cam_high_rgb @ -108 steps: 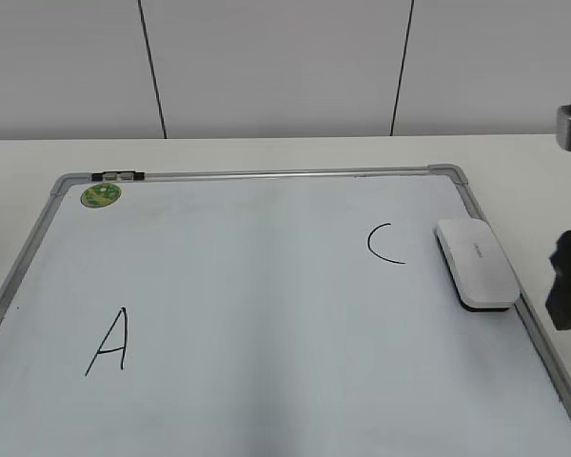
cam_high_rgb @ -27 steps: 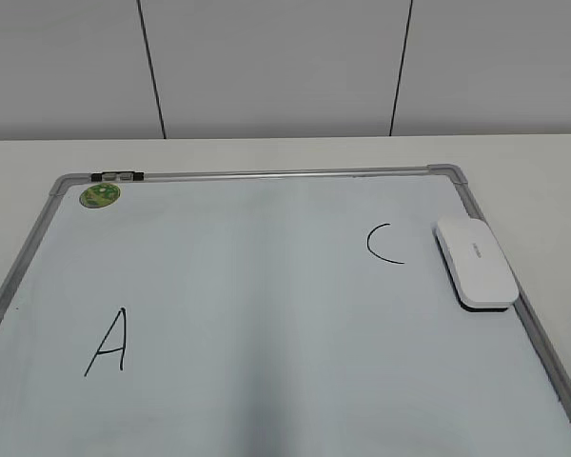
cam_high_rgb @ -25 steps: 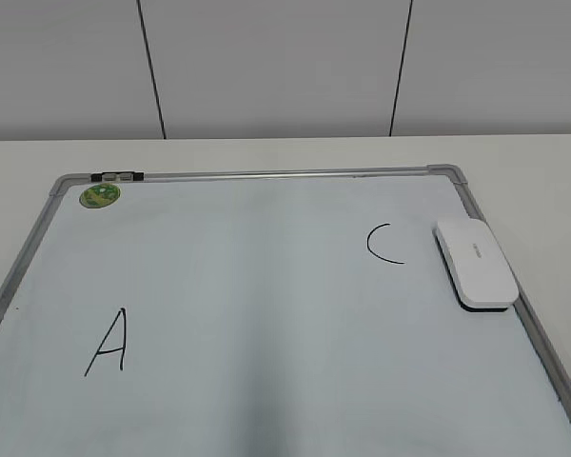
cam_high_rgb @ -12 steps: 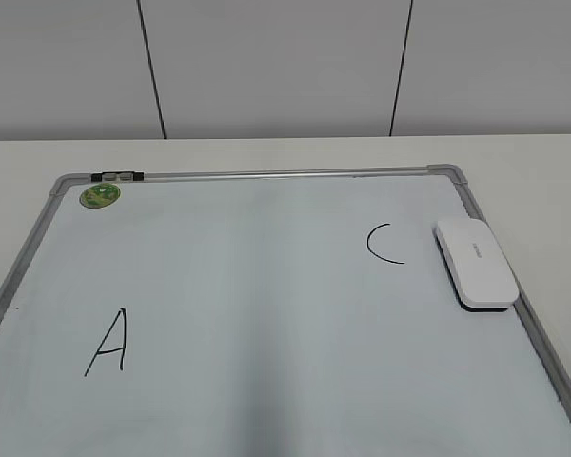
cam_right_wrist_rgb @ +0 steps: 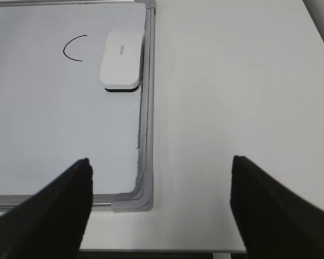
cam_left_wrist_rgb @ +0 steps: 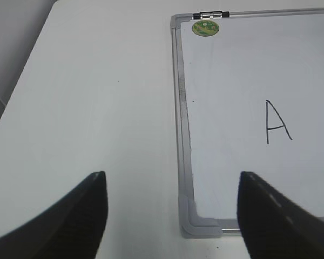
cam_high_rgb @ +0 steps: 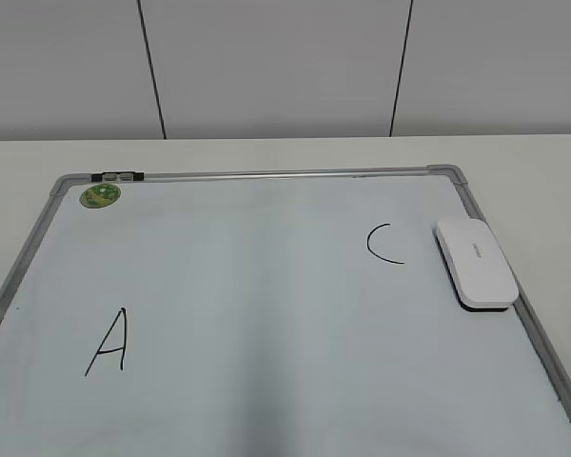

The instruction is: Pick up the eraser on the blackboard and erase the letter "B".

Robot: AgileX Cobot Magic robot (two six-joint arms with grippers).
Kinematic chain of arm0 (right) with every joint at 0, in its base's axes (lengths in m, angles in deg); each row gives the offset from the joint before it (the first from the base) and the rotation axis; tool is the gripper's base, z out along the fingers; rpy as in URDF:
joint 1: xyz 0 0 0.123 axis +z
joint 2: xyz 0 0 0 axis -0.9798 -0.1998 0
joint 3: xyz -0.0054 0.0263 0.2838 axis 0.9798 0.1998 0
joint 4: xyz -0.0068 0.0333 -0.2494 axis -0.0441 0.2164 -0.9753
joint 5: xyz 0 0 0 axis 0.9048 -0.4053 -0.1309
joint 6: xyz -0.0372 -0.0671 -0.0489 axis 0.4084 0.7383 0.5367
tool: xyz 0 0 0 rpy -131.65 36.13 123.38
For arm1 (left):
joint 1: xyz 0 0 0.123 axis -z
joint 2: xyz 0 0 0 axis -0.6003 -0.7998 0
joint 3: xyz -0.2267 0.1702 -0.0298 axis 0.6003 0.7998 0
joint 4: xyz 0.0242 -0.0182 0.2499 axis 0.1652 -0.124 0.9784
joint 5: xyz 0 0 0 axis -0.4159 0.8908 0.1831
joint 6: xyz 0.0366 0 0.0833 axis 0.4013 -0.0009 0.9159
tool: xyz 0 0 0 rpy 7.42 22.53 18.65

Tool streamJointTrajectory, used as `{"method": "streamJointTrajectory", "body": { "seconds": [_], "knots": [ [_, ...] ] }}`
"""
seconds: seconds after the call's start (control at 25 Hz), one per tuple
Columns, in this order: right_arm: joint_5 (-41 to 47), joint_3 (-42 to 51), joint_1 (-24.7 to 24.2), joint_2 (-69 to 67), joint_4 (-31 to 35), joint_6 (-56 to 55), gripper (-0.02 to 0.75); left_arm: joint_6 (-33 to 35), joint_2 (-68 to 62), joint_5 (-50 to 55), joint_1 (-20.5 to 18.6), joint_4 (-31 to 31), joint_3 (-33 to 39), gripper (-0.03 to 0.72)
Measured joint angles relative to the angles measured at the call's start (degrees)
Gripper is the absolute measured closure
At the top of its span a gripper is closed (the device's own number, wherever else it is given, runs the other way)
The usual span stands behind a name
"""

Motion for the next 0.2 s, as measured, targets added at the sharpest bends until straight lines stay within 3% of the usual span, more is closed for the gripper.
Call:
{"method": "streamJointTrajectory", "body": {
  "seconds": [0.2],
  "knots": [
    [0.0,0.0,0.0,0.0,0.0,0.0,0.148,0.0,0.0,0.0,0.0,0.0,0.0,0.125]
  ]
}}
